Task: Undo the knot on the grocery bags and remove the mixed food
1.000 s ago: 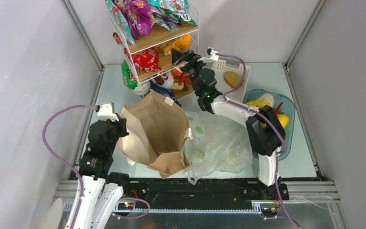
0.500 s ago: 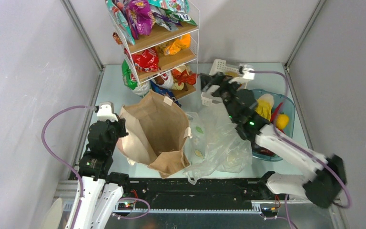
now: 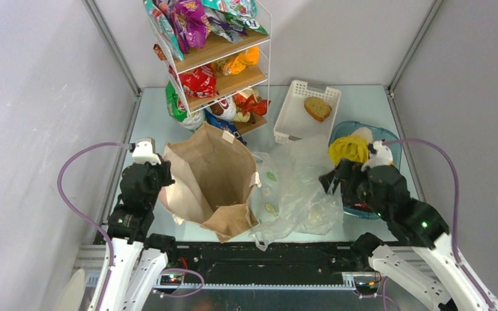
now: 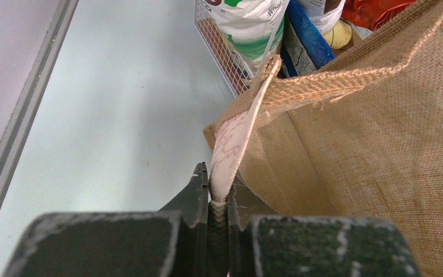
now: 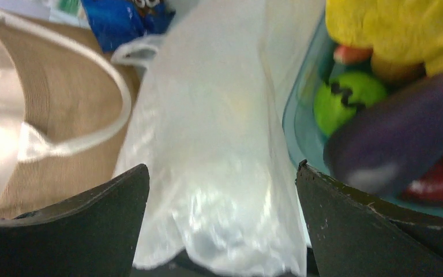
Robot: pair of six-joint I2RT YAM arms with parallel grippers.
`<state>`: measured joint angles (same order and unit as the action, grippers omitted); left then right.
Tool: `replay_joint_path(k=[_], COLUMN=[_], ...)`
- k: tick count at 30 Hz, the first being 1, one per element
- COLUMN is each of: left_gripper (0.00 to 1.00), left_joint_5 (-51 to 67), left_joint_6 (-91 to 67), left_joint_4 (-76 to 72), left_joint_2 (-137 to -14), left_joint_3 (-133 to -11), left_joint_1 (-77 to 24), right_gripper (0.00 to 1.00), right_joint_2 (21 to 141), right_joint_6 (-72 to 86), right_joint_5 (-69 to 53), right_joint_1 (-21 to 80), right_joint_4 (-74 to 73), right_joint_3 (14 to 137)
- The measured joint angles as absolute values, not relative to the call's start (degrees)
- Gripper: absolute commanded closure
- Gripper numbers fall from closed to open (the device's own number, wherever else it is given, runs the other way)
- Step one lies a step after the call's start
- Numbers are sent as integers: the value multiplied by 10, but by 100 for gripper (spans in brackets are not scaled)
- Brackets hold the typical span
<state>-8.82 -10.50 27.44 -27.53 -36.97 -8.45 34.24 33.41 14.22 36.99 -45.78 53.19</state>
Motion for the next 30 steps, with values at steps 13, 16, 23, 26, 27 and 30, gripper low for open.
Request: replay_joint_path(k=[13, 16, 23, 26, 27, 30], left_gripper=[100, 100, 100, 100, 100, 100], left_joint_5=[-89, -89, -89, -89, -88, -89], left_joint_6=[-105, -105, -105, -105, -105, -105], left_joint_4=[271, 271, 271, 271, 271, 271], left_joint_2=[-289, -289, -289, -289, -290, -290], left_joint_3=[-370, -370, -370, -370, -370, -370], left_joint_1=[-84, -84, -84, -84, -84, -84], right_gripper=[79, 100, 100, 100, 100, 87], right_joint_2=[291, 349, 519, 622, 657, 747], right_joint_6=[437, 430, 376, 339, 326, 297], right_joint_5=[36, 36, 74, 99, 110, 143], right_joint_1=[385, 393, 398, 399, 399, 399], right_joint_4=[-516, -449, -259, -205, -190, -151], right_joint_3=[394, 391, 401, 436, 450, 487])
